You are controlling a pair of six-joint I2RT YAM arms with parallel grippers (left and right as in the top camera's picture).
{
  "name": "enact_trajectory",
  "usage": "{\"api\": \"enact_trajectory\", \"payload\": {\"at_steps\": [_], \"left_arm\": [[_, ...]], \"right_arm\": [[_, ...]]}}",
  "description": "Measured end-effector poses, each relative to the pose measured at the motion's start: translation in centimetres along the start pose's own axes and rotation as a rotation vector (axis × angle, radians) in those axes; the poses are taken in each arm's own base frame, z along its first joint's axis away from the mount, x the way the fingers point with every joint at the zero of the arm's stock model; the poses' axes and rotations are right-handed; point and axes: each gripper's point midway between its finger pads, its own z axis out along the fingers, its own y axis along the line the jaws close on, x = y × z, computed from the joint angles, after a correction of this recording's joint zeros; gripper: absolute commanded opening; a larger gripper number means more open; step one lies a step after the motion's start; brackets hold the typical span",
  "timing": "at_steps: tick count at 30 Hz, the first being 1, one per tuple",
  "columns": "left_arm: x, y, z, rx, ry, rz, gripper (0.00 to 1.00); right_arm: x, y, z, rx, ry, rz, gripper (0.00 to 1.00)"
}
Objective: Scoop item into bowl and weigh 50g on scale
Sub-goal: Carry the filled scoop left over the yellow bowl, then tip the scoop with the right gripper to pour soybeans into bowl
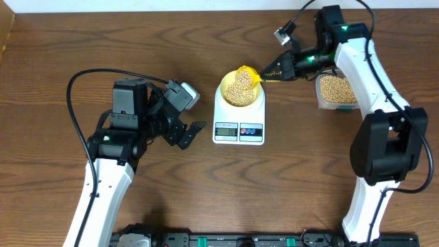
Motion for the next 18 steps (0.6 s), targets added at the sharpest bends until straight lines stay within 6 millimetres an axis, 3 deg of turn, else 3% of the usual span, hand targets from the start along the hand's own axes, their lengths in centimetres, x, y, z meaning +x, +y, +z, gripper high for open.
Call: {"api": "enact_trajectory", "payload": {"at_steps": [12, 18], "left_arm": [[0.0, 0.0, 0.0, 0.000, 0.000, 0.001, 0.98], [0.0, 0.0, 0.0, 0.000, 0.000, 0.001, 0.98]], "right_arm": [[1.1, -0.7, 3.0, 0.182, 0.095, -0.087, 0.01], [0.1, -0.3, 3.4, 0.315, 0.114, -0.186, 0.01]]}}
